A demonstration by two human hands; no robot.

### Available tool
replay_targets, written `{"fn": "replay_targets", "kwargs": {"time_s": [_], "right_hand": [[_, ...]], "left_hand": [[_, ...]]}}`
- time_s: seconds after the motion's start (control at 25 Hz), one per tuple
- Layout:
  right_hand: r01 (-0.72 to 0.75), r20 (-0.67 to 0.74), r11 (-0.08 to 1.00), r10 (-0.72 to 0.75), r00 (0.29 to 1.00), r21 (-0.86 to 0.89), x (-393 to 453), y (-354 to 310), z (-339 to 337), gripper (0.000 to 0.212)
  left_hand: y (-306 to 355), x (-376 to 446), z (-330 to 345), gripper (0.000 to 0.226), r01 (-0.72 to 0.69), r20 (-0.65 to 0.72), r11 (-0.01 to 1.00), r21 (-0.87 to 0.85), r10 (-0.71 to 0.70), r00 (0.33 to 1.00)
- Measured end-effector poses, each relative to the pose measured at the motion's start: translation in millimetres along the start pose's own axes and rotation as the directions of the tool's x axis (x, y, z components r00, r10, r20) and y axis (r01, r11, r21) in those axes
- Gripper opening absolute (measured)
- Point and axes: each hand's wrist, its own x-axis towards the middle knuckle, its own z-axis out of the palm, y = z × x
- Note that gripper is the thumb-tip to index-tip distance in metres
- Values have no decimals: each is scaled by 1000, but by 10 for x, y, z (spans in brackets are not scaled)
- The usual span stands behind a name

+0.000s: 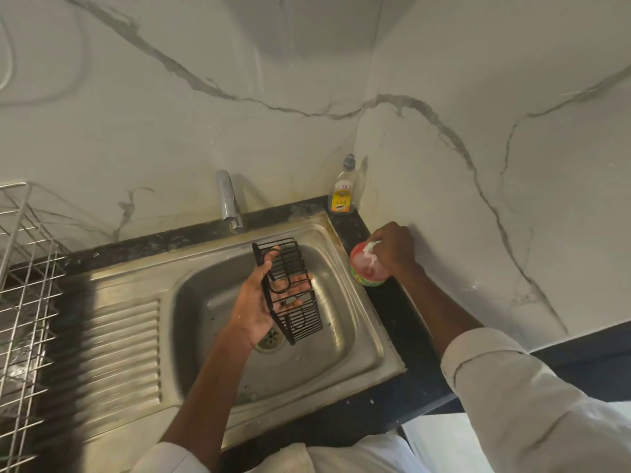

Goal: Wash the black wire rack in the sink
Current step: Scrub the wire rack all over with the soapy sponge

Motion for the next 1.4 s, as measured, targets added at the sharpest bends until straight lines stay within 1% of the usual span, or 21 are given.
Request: {"fn": "replay_targets", "kwargs": {"time_s": [0.12, 0.24, 0.28, 0.32, 0.4, 0.48, 0.52, 0.56, 0.6, 0.64, 0.68, 0.72, 0.76, 0.8, 0.88, 0.92, 1.04, 1.16, 1.24, 1.32, 1.4], "right_hand": [[21, -55, 999, -22, 998, -26, -42, -42, -53, 16], [85, -141, 996, -80, 987, 33, -83, -60, -62, 19], [94, -128, 995, -89, 988, 39, -107, -48, -37, 22], [67, -80, 997, -64, 995, 29, -135, -35, 2, 25], [-33, -6, 999, 34, 999, 36, -180, 12, 91, 30], [-41, -17, 993, 43, 999, 115, -182, 10, 130, 35], [-47, -47, 984, 56, 997, 171, -183, -11, 130, 36], [-90, -82, 961, 115, 990, 261, -170, -27, 112, 34], [-171, -82, 892, 224, 971, 419, -168, -56, 86, 30], [-271, -9, 736, 352, 936, 620, -189, -102, 57, 26], [-347, 122, 523, 416, 901, 779, -253, -170, 22, 24], [-396, 268, 316, 379, 886, 862, -344, -250, 2, 24], [-431, 377, 173, 274, 885, 886, -457, -340, 3, 29], [-457, 440, 108, 153, 885, 883, -578, -438, 10, 37], [-460, 465, 123, -12, 885, 879, -791, -660, 74, 53], [-455, 465, 150, -44, 884, 878, -880, -775, 127, 54], [-449, 473, 208, -86, 877, 869, -1109, -1067, 253, 39], [-414, 447, 285, -59, 893, 865, -1255, -1206, 353, 24], [-469, 506, 267, -86, 858, 842, -1319, -1281, 402, 27], [-538, 570, 209, -146, 809, 817, -1357, -1334, 457, 39], [-563, 590, 185, -165, 791, 806, -1376, -1381, 492, 47]], "left_hand": [[21, -34, 22, 39, 6, -7, 1000, 2, -6, 1000], [-4, -5, -12, 56, 31, 4, 1000, 1, -31, 1000], [-5, 14, -16, 61, 41, -2, 999, 2, -41, 999], [-14, 39, -25, 63, 53, -3, 999, 3, -53, 999], [-12, 69, -5, 57, 71, -8, 997, -8, -71, 997], [-20, 87, -5, 55, 85, -22, 996, -4, -85, 996], [-39, 87, -16, 58, 90, -30, 996, 2, -90, 996], [-54, 84, -31, 62, 92, -43, 996, 11, -91, 995], [-62, 89, -62, 63, 93, -56, 995, 26, -91, 994], [-67, 88, -89, 62, 94, -71, 995, 36, -91, 993], [-66, 91, -113, 61, 94, -80, 995, 28, -91, 993], [-49, 87, -138, 59, 90, -87, 996, 3, -89, 992], [-27, 78, -156, 57, 85, -89, 996, -34, -88, 992], [-10, 72, -171, 58, 82, -80, 994, -70, -87, 993], [23, 51, -224, 64, 71, -56, 989, -130, -79, 995], [34, 39, -266, 68, 63, -48, 986, -157, -72, 996], [26, -9, -407, 78, 63, -23, 973, -221, -70, 997], [28, -58, -532, 83, 74, 3, 955, -287, -77, 997], [45, -82, -579, 84, 74, 13, 948, -308, -74, 997], [57, -111, -604, 81, 70, 16, 945, -318, -68, 998], [62, -127, -640, 81, 66, 11, 947, -316, -66, 998]]}}
